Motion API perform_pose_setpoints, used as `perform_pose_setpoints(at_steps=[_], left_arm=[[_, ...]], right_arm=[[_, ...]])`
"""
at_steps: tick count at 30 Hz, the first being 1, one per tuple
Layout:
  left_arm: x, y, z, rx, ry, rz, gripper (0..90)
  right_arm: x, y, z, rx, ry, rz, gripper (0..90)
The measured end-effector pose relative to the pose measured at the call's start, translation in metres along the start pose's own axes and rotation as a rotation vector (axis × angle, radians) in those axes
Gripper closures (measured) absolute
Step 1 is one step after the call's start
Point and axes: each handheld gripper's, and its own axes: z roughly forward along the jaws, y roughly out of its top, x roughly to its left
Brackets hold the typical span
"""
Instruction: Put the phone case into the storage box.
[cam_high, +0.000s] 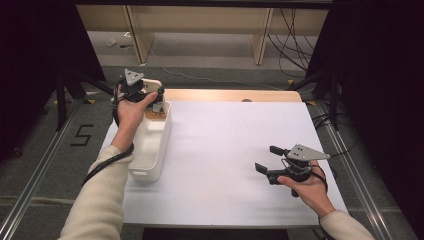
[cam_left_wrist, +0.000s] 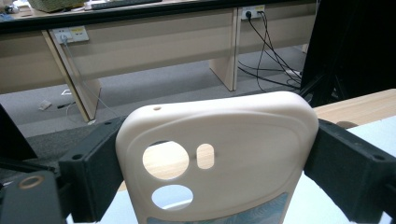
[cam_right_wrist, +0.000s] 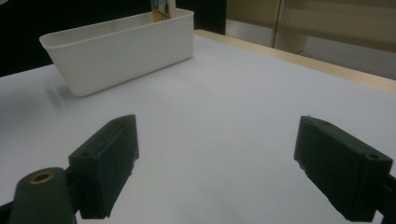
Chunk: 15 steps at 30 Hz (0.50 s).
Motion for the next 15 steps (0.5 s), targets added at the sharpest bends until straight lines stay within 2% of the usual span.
perform_pose_setpoints(at_steps=[15], left_arm=[[0.0000, 0.0009, 0.0063, 0.011, 0.001, 0.000, 10.6]], right_arm=[[-0.0001, -0.0002, 0.0004, -0.002, 0.006, -0.001, 14.8]])
